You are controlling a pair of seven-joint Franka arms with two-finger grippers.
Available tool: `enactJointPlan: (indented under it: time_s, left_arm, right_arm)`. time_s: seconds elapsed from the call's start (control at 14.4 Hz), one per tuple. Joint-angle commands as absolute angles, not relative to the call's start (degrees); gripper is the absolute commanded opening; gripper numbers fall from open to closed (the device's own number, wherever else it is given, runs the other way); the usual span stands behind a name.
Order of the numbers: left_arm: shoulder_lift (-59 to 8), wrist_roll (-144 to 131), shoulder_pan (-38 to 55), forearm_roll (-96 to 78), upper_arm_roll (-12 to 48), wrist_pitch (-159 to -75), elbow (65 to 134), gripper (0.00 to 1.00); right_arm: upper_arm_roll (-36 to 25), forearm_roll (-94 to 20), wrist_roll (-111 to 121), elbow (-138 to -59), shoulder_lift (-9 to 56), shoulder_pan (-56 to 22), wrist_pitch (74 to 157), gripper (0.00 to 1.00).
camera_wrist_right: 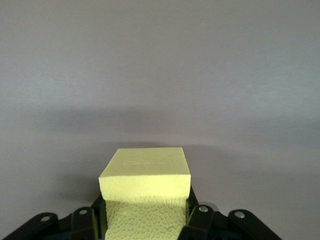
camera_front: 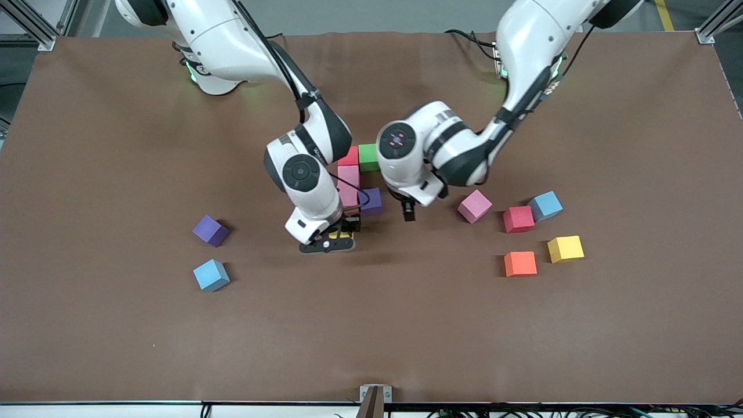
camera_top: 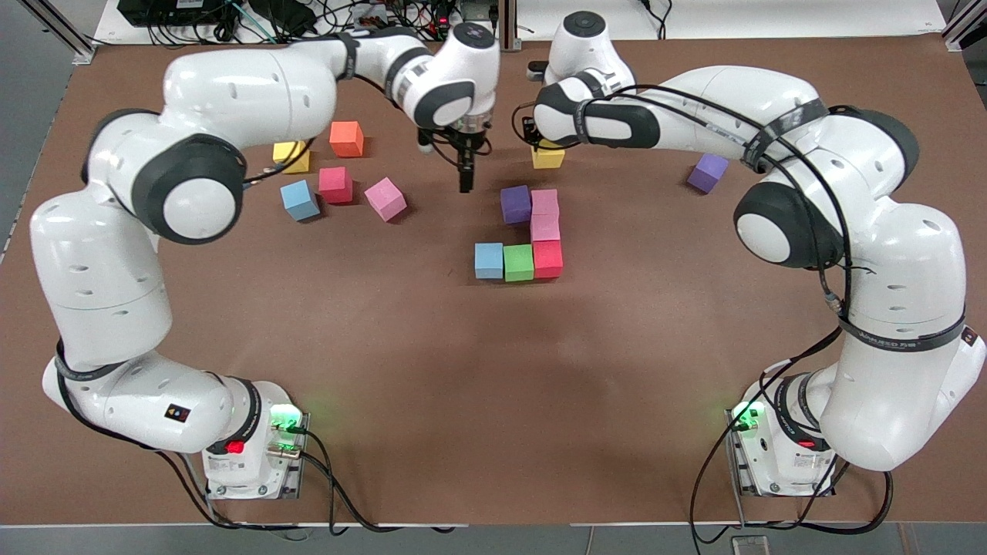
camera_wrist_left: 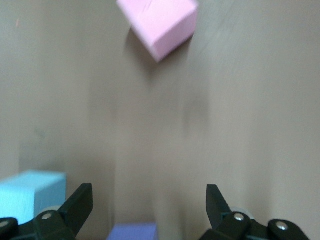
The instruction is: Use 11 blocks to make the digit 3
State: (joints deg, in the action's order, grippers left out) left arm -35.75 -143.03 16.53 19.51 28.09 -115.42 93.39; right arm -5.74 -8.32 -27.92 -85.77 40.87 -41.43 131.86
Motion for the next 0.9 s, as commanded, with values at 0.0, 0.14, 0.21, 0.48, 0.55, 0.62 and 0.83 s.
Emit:
enactJointPlan:
  time_s: [0.0,0.14,0.21,0.48,0.55,0.62,0.83]
  left_arm:
    - [-31.2,-134.9,9.3,18.7,30.9,-117.8,101.9,1.00]
    - [-28.8,-128.0,6.1,18.8,31.0,-121.0,106.7,1.00]
    - [-27.9,-124.8,4.9,18.8,31.0,-122.2,108.4,1.00]
    - [-25.1,-109.4,1.6,19.6,31.0,-128.2,115.5,1.00]
    - [-25.0,-106.3,1.1,19.9,31.0,-128.8,116.0,1.00]
    - [-25.0,-103.6,0.2,21.0,31.0,-128.9,116.0,1.00]
    - [-25.0,-98.1,-1.1,22.6,31.0,-129.1,116.4,1.00]
  right_arm:
    - [-6.2,-8.7,-31.9,-78.8,45.5,-44.0,128.5,0.00]
    - [-6.3,-8.5,-32.8,-72.8,49.0,-45.3,123.5,0.00]
    - [-6.3,-8.4,-33.7,-71.0,50.3,-46.0,122.4,0.00]
    - [-6.3,-8.5,-33.7,-71.1,50.4,-46.7,122.7,0.00]
    - [-6.3,-8.4,-33.4,-71.1,50.4,-47.1,122.5,0.00]
    - [-6.3,-8.4,-33.1,-71.1,50.4,-47.1,122.3,0.00]
    - [-6.3,-8.0,-33.0,-71.3,50.0,-47.3,121.9,0.00]
